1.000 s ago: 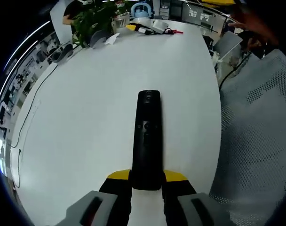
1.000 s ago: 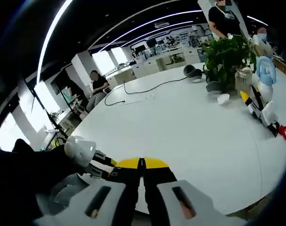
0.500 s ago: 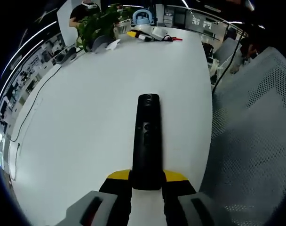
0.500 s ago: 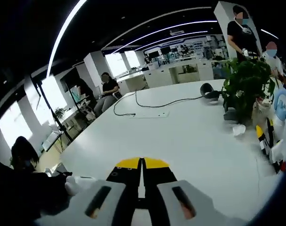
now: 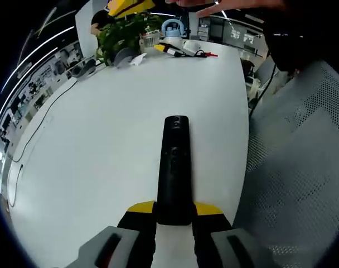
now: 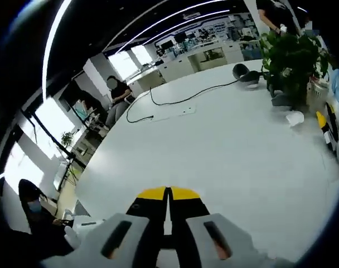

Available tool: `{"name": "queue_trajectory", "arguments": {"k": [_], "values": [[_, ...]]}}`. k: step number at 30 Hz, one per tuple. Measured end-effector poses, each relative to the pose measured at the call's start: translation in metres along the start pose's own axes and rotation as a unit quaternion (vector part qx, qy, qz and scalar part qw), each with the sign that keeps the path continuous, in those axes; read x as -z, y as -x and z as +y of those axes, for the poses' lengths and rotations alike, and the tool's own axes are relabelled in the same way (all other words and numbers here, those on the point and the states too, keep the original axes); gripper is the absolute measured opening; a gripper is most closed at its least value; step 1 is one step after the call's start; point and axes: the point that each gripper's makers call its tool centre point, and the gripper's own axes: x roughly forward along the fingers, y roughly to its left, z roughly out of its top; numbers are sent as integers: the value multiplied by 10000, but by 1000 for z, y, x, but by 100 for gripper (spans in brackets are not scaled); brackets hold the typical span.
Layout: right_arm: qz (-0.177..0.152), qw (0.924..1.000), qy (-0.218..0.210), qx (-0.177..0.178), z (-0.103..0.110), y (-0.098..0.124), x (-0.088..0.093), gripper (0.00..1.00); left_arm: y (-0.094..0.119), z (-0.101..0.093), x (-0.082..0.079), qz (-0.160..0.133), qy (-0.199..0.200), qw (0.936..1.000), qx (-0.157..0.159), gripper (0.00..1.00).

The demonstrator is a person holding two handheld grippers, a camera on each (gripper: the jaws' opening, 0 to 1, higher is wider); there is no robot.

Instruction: Press the specified remote control buttons in sequence, fully releasing each button before pressing the next.

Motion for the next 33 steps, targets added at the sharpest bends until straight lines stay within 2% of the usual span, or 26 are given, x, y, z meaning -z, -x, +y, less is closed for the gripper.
{"name": "queue_trajectory", "arguments": {"k": [3, 5, 7, 10, 13, 17, 22, 25, 33], "values": [[483, 9982, -364, 51, -9, -7, 22, 0, 0, 0, -1, -69, -53, 9999, 60, 24], [502, 9983, -268, 124, -17, -12, 28, 0, -1, -1, -1, -96, -124, 9998, 93, 24], [801, 9961, -168, 342, -27, -14, 45, 0, -1, -2, -1, -105, -164, 9997, 123, 24], [1369, 9887, -45, 602, -42, -17, 76, 0, -1, -5, -1, -121, -286, 9993, 211, 24], [1596, 9848, -42, 688, -51, -19, 96, 0, 0, -7, -1, -112, -317, 9991, 242, 24], [2180, 9729, -108, 767, -60, -19, 123, 0, 0, -7, -1, -117, -338, 9990, 269, 24], [2302, 9696, -158, 809, -66, -22, 130, 0, 0, -7, -1, -113, -368, 9988, 291, 24], [2406, 9671, -456, 682, -62, -24, 135, 0, 0, -7, -1, -122, -395, 9987, 308, 24], [2531, 9639, -341, 754, -62, -30, 140, 0, 0, -7, -1, -106, -446, 9984, 332, 24]]}}
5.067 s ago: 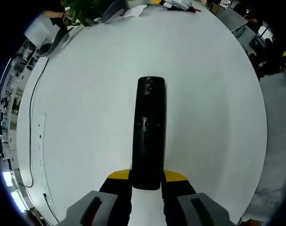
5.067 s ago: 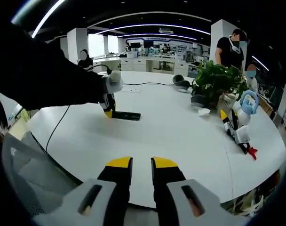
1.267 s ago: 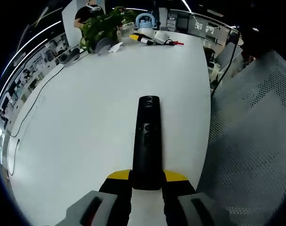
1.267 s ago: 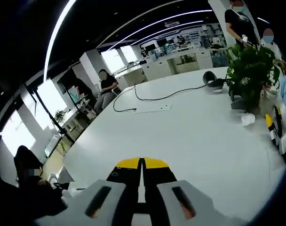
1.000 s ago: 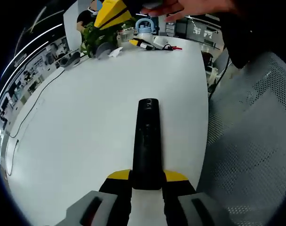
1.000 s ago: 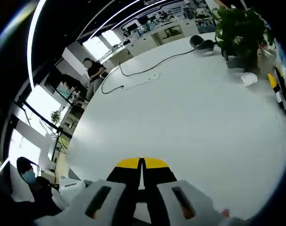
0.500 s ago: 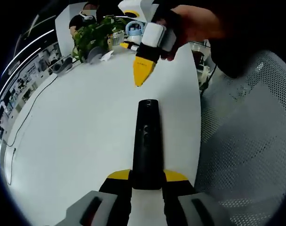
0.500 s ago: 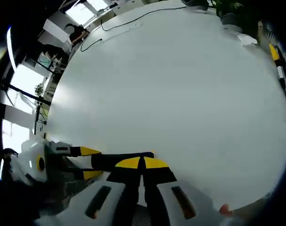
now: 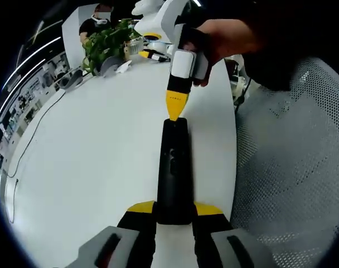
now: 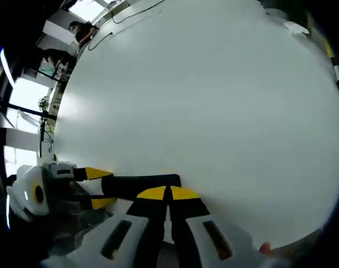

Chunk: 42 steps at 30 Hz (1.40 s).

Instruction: Press the specified remote control buttons in sequence, fully releasing each button before pressing the next.

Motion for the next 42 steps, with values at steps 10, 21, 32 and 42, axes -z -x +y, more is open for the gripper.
{"name": "queue_trajectory", "arguments": {"k": [10, 21, 32, 42], "values": [[-82, 9996, 192, 174, -1, 0, 0, 0, 0, 0, 0, -31, 24, 10000, 1, 25], [-239, 9970, 574, 454, -3, 0, -1, 0, -1, -1, 0, 12, 5, 10000, 14, 25], [-125, 9983, 380, 433, -2, 2, -1, 0, 0, -1, 1, 10, -3, 10000, 7, 25], [-20, 9999, -6, -103, 11, -1, 2, 0, 0, -1, 0, 2, -1, 10000, 13, 25]]}}
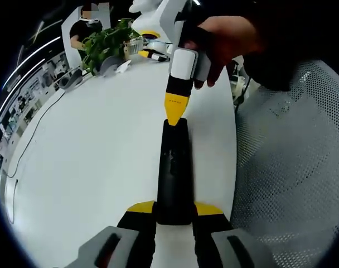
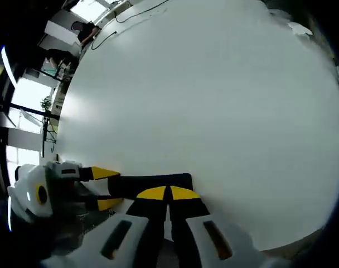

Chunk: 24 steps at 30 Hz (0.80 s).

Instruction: Press the specified remote control buttons in sequence, fully releasing each button before pressing the next.

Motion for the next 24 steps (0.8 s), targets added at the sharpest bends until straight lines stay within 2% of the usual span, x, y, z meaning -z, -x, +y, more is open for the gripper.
{"name": "queue_trajectory", "arguments": {"k": [9, 12, 15, 18, 20, 24], "values": [[34, 9998, 148, 139, 0, -2, 1, 0, 0, 0, 0, -18, 18, 10000, 8, 25], [-22, 9978, 553, 373, -1, -3, 1, 0, 0, 1, 0, -9, 14, 10000, 7, 25], [-77, 9959, 749, 511, 0, -4, 1, 0, 0, 1, 0, -1, 15, 10000, 7, 25], [-92, 9908, 1167, 680, 0, -4, 0, 0, 1, 1, 1, -10, 31, 10000, 5, 25], [-88, 9904, 1167, 729, 0, -6, 0, 0, 1, 1, 1, -21, 39, 10000, 3, 25], [78, 9855, 1442, 894, 0, -7, -1, 0, 0, 1, 1, -4, 25, 10000, 1, 25]]}}
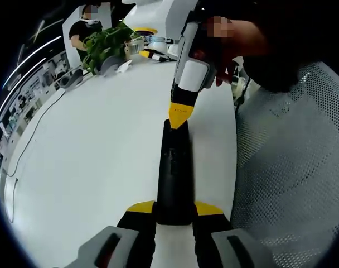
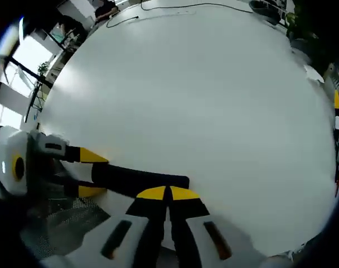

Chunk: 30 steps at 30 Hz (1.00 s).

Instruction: Press the specified remote control buttons in sequence, fully releasing each button before pressing the next.

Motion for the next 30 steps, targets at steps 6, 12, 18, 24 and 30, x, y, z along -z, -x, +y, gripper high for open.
{"name": "queue_trajectory", "arguments": {"k": [6, 12, 18, 24, 30], "values": [[-45, 9998, -195, 36, -1, 1, 1, 0, 0, 0, 0, 4, -27, 10000, -9, 25], [-12, 9993, -366, -46, -3, 3, 1, 0, 0, 0, 0, -16, -19, 10000, -9, 25], [-183, 9978, -520, -355, 4, 7, -4, 0, 0, 0, 0, 8, -27, 10000, -12, 25], [-129, 9956, -665, -643, 11, 5, -3, 0, 0, 0, 0, 4, -8, 10000, -8, 25], [21, 9959, -650, -637, 16, 3, -1, 0, 0, 0, 0, -64, 19, 10000, -10, 25]]}}
